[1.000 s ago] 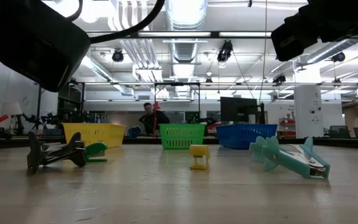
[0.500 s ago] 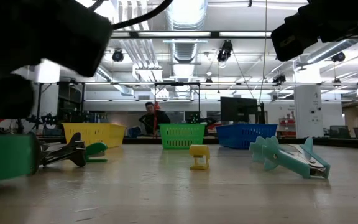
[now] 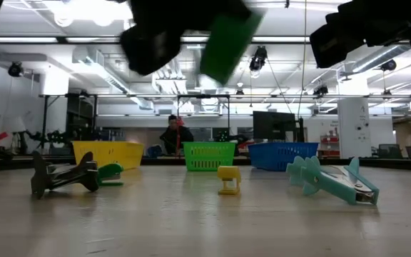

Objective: Pick and place Stapler, Stapler remover, tape
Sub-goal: Put the green tape into the green bin

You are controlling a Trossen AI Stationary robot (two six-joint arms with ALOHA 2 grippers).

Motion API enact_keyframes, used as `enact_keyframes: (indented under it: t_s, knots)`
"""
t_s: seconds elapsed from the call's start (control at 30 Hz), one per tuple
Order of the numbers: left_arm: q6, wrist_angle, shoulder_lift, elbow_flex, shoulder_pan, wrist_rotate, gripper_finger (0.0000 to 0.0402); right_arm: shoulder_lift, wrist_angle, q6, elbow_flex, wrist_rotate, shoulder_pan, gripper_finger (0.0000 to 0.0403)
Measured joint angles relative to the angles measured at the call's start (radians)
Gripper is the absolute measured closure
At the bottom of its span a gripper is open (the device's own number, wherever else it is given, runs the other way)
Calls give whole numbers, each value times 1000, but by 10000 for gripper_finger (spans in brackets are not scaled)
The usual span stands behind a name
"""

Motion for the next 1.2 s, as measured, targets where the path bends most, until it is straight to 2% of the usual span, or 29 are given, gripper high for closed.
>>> enact_keyframes:
  t_s: [0.23,0.37,0.5,0.63,0.73,1.2]
  knots:
    - [238,281,-23,1,65,59,331,86,159,21,0,52,0,301]
    - [317,359,-37,1,90,76,332,157,257,44,0,55,0,267]
    - [350,367,-57,1,109,76,344,218,340,51,0,57,0,236]
    - [358,379,-61,1,123,76,346,261,340,29,15,126,2,215]
    - [362,380,-61,1,128,76,339,284,345,20,41,132,4,205]
    - [362,353,-64,1,135,77,344,299,361,-9,93,129,75,197]
